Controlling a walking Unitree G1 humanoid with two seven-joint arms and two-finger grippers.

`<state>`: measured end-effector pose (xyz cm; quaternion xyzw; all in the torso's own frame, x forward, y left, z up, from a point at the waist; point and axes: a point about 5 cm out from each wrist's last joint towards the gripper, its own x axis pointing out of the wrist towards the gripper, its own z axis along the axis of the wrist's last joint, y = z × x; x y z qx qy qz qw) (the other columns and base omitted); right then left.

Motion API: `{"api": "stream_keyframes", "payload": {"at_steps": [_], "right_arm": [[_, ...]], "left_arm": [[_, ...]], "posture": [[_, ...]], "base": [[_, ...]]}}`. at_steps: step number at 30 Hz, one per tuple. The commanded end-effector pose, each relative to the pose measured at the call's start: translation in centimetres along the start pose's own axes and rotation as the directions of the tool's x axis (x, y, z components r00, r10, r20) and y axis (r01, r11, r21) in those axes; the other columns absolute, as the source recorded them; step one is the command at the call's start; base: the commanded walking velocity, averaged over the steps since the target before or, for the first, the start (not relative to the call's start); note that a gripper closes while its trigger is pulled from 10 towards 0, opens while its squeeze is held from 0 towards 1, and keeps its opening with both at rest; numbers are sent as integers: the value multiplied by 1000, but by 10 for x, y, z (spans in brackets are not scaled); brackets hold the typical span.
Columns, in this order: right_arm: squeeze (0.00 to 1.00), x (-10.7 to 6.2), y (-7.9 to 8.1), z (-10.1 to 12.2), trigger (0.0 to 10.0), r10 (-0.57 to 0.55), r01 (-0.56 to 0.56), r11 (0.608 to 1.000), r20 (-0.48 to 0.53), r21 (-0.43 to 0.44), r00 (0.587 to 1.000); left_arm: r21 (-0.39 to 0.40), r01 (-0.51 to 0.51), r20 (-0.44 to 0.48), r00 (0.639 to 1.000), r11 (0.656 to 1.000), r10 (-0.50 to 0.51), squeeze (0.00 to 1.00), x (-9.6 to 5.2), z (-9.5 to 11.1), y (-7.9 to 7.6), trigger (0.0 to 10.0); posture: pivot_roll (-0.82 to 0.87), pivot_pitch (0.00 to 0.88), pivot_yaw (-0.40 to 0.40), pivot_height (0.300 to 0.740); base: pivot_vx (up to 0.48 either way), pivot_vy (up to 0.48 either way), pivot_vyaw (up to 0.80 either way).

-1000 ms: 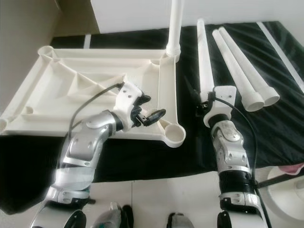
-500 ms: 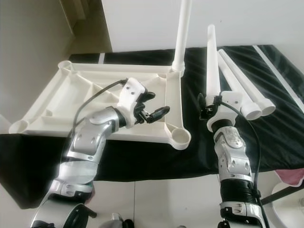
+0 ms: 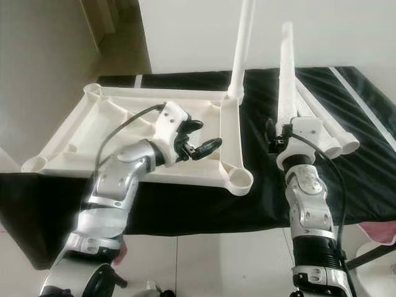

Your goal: Building children table

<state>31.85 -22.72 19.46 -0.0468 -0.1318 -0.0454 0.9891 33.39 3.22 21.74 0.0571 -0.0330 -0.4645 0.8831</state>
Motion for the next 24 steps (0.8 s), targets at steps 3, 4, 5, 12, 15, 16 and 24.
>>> {"api": "stream_keyframes", "payload": {"at_steps": [3,4,5,12,15,16,24], "right_arm": [[0,-5,-6,1,10000,-33,33,999,12,-15,999],[0,-5,-6,1,10000,-33,33,999,12,-15,999],[0,-7,-8,-2,10000,-44,44,999,-2,-7,999],[0,-24,-9,-23,10000,-68,79,994,-146,70,987],[0,-32,-9,-34,10000,-78,97,992,-219,80,973],[0,-37,-10,-39,10000,-94,119,989,-249,89,964],[0,-50,-8,-49,10000,-87,123,987,-316,99,945]], "left_arm": [[-22,-104,-14,994,994,104,0,1,-1,6,10000],[-22,-104,-14,994,994,104,0,1,-1,6,10000],[-22,-103,-18,995,994,102,0,1,-3,5,10000],[-33,-100,-34,995,994,98,0,-3,-7,3,10000],[-40,-100,-39,994,994,98,0,-5,-8,3,10000],[-43,-101,-42,994,994,100,0,-6,-9,3,10000],[-48,-108,-53,993,993,106,0,-8,-10,4,10000]], "posture": [[20,0,48,740],[20,0,48,740],[19,0,49,740],[26,5,47,740],[30,12,45,740],[30,14,44,740],[32,14,49,740]], "base": [[0,0,0],[0,0,0],[0,0,0],[0,0,0],[0,0,0],[0,0,0],[0,0,0]]}}
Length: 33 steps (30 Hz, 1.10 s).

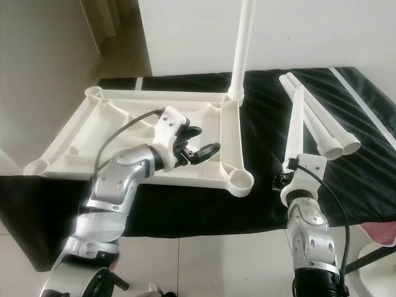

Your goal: Building children table

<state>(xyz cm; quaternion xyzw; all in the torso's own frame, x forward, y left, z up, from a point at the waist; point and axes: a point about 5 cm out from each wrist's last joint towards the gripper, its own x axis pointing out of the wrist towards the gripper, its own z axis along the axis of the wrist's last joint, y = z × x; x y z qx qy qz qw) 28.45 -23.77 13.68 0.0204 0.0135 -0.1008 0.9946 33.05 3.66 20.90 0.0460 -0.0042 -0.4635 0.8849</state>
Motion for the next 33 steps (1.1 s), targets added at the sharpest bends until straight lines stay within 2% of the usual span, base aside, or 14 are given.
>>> {"api": "stream_keyframes", "payload": {"at_steps": [1,3,6,7,9,12,17,21,22,24,25,30,32,33], "right_arm": [[0,-8,2,-10,10000,35,-35,999,-52,12,998],[0,-8,2,-10,10000,35,-35,999,-52,12,998],[0,-15,4,-20,10000,88,-90,996,-111,-11,990],[82,-16,5,-21,10000,117,-121,992,-123,-20,985],[118,-15,6,-19,10000,144,-151,987,-122,-47,982],[118,-14,6,-19,10000,148,-156,986,-119,-64,982],[75,-16,6,-18,10000,218,-232,968,-140,-95,966],[118,-19,2,-16,10000,244,-257,964,-159,-67,957],[1000,-21,-2,-16,10000,242,-255,964,-163,-68,957],[1000,-23,-4,-16,10000,240,-255,964,-165,-71,957],[1000,-28,-12,-16,10000,241,-261,960,-173,-105,955],[1000,-30,-19,-16,10000,231,-255,959,-178,-124,956],[1000,-33,-31,-11,10000,204,-229,964,-176,-133,963],[1000,-33,-31,-11,10000,204,-229,964,-176,-133,963]], "left_arm": [[-6,-106,-13,994,994,105,0,-3,-3,4,10000],[-6,-106,-13,994,994,105,0,-3,-3,4,10000],[-1,-95,-21,995,995,95,0,-3,-4,3,10000],[7,-84,-23,996,996,84,0,-3,-4,2,10000],[21,-73,-29,997,997,74,0,-2,-5,1,10000],[27,-72,-32,997,997,73,0,-1,-5,0,10000],[11,-70,-23,997,998,70,0,2,-6,-3,10000],[7,-62,-14,998,998,62,0,5,-6,-8,10000],[11,-58,-11,998,998,58,0,5,-5,-8,10000],[14,-55,-9,998,998,56,0,5,-4,-9,10000],[17,-53,-11,999,998,53,0,4,-4,-8,10000],[18,-52,-14,999,998,53,0,3,-5,-7,10000],[16,-48,-14,999,999,48,0,2,-5,-7,10000],[16,-48,-14,999,999,48,0,2,-5,-7,10000]], "posture": [[33,11,55,740],[33,11,55,740],[32,11,58,740],[31,8,57,740],[25,0,55,740],[25,0,55,740],[9,0,39,740],[7,0,34,740],[9,0,31,740],[9,0,31,740],[8,0,31,740],[4,0,33,740],[-5,0,39,740],[-5,0,39,740]], "base": [[0,0,0],[0,0,0],[0,0,0],[0,0,0],[0,0,0],[0,0,0],[0,0,0],[0,0,0],[0,0,0],[0,0,0],[0,0,0],[0,0,0],[0,0,0],[0,0,0]]}}
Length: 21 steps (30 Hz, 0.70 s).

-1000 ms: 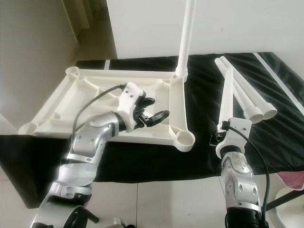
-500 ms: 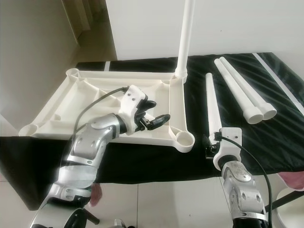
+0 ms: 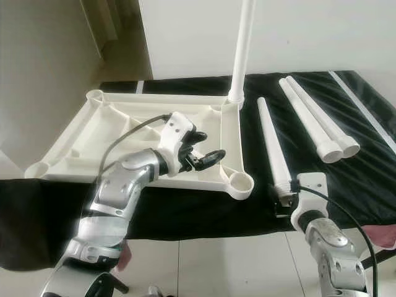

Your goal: Building children table

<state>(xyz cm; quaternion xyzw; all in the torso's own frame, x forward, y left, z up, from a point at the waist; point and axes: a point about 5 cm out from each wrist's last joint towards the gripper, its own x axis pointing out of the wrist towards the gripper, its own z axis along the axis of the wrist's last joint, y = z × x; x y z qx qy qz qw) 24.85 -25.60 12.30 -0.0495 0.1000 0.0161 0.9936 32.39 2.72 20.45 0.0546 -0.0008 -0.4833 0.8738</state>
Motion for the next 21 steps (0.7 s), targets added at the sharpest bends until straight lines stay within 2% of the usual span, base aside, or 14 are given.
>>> {"api": "stream_keyframes", "payload": {"at_steps": [1,4,5,6,7,13,21], "right_arm": [[1000,-4,-5,2,10000,-7,7,1000,2,7,1000],[988,-6,-12,8,10000,-32,31,998,18,52,999],[408,-5,-13,11,10000,-40,37,996,29,79,999],[408,-5,-13,11,10000,-40,37,996,29,79,999],[0,-3,-13,16,10000,-44,40,994,42,101,998],[0,12,-4,35,10000,-22,4,979,86,201,996],[0,34,-15,50,10000,-150,131,959,57,252,987]], "left_arm": [[2,-94,-3,996,996,94,0,-2,-2,4,10000],[4,-86,-2,996,996,86,0,-2,-2,4,10000],[6,-82,-2,997,997,82,0,-1,-1,3,10000],[6,-82,-2,997,997,82,0,-1,-1,3,10000],[8,-77,1,997,997,77,0,-1,-1,2,10000],[11,-59,3,998,998,59,0,1,1,1,10000],[3,-53,-7,999,999,53,0,0,-1,-1,10000]], "posture": [[-5,0,39,740],[-9,0,44,740],[-9,0,44,740],[-9,0,44,740],[-9,0,44,740],[-10,0,53,740],[8,0,55,740]], "base": [[0,0,0],[0,0,0],[0,0,0],[0,0,0],[0,0,0],[0,0,0],[0,0,0]]}}
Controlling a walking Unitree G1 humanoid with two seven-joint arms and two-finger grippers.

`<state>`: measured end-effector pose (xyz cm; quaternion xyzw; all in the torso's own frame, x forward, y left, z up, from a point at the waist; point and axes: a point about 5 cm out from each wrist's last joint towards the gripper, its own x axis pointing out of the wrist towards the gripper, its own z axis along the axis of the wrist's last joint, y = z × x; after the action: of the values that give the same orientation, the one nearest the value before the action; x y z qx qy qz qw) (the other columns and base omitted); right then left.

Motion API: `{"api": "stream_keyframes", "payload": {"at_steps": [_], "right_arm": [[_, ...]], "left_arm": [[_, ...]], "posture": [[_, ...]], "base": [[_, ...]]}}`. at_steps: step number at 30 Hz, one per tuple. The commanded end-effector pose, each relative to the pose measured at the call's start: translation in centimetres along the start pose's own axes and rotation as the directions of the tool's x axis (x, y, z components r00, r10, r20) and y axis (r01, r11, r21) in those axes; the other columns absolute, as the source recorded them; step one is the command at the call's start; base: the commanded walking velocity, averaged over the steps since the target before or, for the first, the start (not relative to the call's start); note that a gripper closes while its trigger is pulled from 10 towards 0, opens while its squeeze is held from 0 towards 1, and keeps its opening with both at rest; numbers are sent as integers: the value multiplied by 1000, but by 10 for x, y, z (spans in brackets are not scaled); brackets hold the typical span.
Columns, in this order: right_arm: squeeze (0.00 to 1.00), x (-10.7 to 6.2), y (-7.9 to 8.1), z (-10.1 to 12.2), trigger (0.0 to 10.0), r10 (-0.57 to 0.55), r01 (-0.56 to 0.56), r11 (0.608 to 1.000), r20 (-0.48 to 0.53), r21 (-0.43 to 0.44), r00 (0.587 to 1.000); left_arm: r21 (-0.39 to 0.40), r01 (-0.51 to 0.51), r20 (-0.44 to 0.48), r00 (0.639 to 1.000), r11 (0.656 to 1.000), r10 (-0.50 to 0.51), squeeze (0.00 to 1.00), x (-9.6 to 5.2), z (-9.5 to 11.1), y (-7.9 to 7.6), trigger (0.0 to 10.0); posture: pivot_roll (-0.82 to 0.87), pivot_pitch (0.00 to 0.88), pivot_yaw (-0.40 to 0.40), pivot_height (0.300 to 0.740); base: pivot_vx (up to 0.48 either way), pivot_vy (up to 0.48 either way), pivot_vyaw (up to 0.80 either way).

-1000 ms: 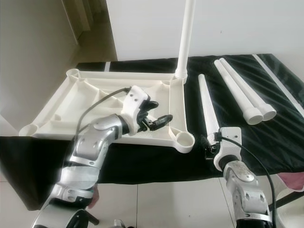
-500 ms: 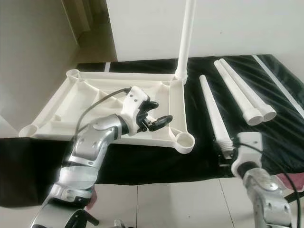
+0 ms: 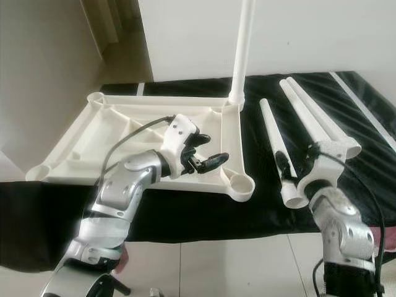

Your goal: Building children table

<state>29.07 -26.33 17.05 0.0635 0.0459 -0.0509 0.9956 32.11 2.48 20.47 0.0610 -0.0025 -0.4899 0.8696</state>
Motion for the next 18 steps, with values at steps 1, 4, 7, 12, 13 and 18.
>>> {"api": "stream_keyframes", "payload": {"at_steps": [1,4,7,12,13,18], "right_arm": [[0,7,-1,-1,10000,-53,53,999,-33,0,998],[0,14,1,2,10000,-103,102,995,-52,-14,993],[0,20,5,2,10000,-108,109,994,-86,5,990],[0,24,15,0,10000,-87,98,994,-170,53,982],[0,24,15,0,10000,-87,98,994,-170,53,982],[0,36,29,1,10000,-35,58,996,-287,71,957]], "left_arm": [[-11,-68,-8,998,998,67,0,-2,-2,2,10000],[-11,-65,-15,998,998,65,0,-3,-3,0,10000],[-18,-62,-22,998,998,61,0,-5,-5,-1,10000],[-29,-56,-33,998,998,55,0,-9,-7,-6,10000],[-29,-56,-33,998,998,55,0,-9,-7,-6,10000],[-55,-57,-62,997,997,53,0,-13,-13,-11,10000]], "posture": [[12,0,55,740],[17,0,56,740],[25,0,56,740],[38,13,56,740],[38,13,56,740],[55,72,53,740]], "base": [[0,0,0],[0,0,0],[0,0,0],[0,0,0],[0,0,0],[0,0,0]]}}
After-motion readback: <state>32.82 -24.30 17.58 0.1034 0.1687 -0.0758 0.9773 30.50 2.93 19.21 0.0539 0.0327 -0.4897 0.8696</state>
